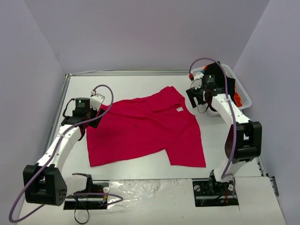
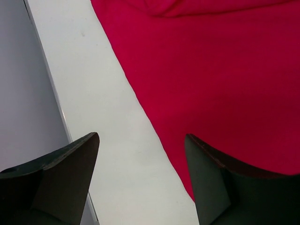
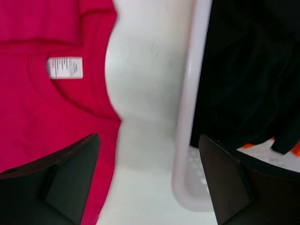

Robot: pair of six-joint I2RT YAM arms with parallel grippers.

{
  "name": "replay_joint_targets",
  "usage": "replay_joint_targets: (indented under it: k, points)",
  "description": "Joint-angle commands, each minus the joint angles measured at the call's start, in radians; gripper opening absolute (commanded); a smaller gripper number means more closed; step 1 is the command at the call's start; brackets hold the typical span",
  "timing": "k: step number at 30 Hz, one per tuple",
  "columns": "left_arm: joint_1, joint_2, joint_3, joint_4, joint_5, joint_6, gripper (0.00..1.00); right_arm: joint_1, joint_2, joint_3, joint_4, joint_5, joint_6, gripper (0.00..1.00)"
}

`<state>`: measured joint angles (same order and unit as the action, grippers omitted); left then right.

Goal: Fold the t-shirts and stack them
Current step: Flatten out the tshirt

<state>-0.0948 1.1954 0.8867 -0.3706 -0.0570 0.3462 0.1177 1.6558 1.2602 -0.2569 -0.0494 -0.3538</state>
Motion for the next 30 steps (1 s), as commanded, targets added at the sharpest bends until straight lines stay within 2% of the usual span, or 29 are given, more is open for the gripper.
replay_joint_targets:
  k: [1,10,13,18,21,30]
  points:
    - [0.009,-0.042,0.028,-0.007,-0.001,-0.03,0.72,-0.015,0.045,0.091,0.048,0.025,-0.028,0.8]
    - [0.017,-0.04,0.008,-0.018,-0.009,-0.023,0.72,-0.001,0.219,0.199,-0.041,-0.19,-0.042,0.47]
    - [0.017,-0.052,-0.002,-0.014,-0.003,-0.03,0.72,0.003,0.281,0.241,-0.045,-0.198,-0.047,0.45]
    - [0.018,-0.046,-0.006,-0.017,-0.012,-0.03,0.72,0.01,0.41,0.332,-0.045,-0.147,-0.045,0.48]
    - [0.018,-0.04,-0.011,-0.007,-0.017,-0.029,0.72,0.004,0.478,0.396,-0.032,-0.078,-0.022,0.64]
    - [0.018,-0.023,-0.038,0.019,-0.001,0.007,0.72,-0.039,0.634,0.582,-0.012,0.098,0.003,0.73]
